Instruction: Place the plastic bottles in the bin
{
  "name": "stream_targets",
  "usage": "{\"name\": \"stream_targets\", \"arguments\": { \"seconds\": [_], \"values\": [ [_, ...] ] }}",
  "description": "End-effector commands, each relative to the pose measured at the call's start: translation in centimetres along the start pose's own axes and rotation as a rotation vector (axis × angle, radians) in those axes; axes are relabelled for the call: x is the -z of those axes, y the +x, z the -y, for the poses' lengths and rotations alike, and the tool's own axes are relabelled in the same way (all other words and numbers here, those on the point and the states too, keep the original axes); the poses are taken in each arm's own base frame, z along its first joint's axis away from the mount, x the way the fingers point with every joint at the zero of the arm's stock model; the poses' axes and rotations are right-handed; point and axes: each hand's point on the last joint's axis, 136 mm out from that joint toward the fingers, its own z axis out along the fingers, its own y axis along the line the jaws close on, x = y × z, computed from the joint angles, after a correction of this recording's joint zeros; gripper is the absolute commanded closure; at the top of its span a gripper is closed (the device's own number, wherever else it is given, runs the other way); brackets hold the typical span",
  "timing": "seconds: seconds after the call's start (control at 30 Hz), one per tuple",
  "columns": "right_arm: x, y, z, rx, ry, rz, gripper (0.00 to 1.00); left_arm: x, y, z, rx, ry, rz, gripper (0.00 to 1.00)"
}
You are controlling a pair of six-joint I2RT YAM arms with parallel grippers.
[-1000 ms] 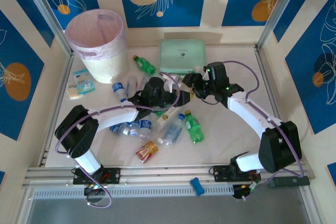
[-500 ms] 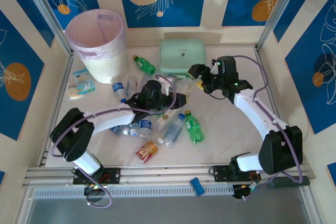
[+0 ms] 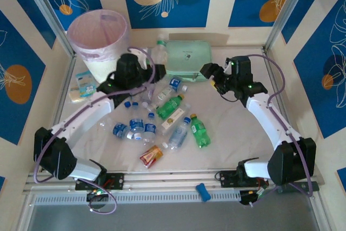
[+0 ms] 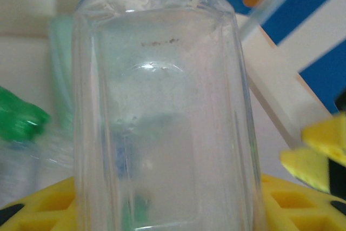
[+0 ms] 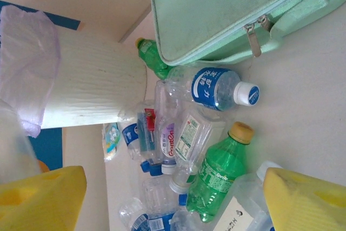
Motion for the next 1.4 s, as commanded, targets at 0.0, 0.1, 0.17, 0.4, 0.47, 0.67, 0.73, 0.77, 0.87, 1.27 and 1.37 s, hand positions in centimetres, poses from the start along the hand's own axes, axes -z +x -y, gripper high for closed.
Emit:
{"name": "stream_targets", "arguments": {
  "seconds": [0.0, 0.1, 0.17, 0.4, 0.47, 0.67, 0.73, 0.77, 0.87, 1.27, 1.37],
  "values": [
    [-1.1, 1.1, 1.2, 0.016, 0.042, -0.021, 0.14, 1.5, -2.9, -2.9, -0.063, -0.112, -0.016, 0.63],
    [-1.6, 1.4, 1.0, 0.022, 0.041, -0.033, 0.14, 2.3, -6.0, -5.2, -0.087, -0.188, 0.001, 0.63],
    [-2.0, 1.7, 0.8, 0.026, 0.042, -0.047, 0.14, 2.9, -7.8, -7.0, -0.095, -0.247, 0.01, 0.63],
    [-2.1, 1.8, 0.8, 0.045, 0.054, -0.055, 0.14, 5.0, -10.7, -13.1, -0.073, -0.412, -0.007, 0.62],
    [-1.8, 1.8, 1.0, 0.053, 0.063, -0.05, 0.14, 5.8, -11.3, -14.8, -0.077, -0.463, -0.009, 0.62],
    [-1.0, 2.2, 1.7, 0.064, 0.084, -0.038, 0.13, 7.9, -13.1, -19.1, -0.052, -0.574, 0.002, 0.62],
    [-0.8, 2.2, 1.9, 0.063, 0.09, -0.033, 0.13, 8.2, -13.5, -20.2, -0.053, -0.606, -0.001, 0.62],
    [-0.6, 2.2, 2.0, 0.062, 0.091, -0.029, 0.14, 8.2, -13.5, -20.9, -0.052, -0.622, -0.008, 0.62],
    [-0.4, 2.2, 2.2, 0.061, 0.096, -0.022, 0.13, 7.9, -13.4, -22.3, -0.049, -0.649, -0.04, 0.61],
    [0.1, 2.5, 2.2, 0.06, 0.089, -0.024, 0.13, 5.5, -13.7, -24.8, -0.038, -0.658, -0.11, 0.56],
    [0.0, 2.6, 2.3, 0.046, 0.089, -0.026, 0.13, 5.3, -13.9, -24.7, -0.03, -0.652, -0.103, 0.54]
  ]
}}
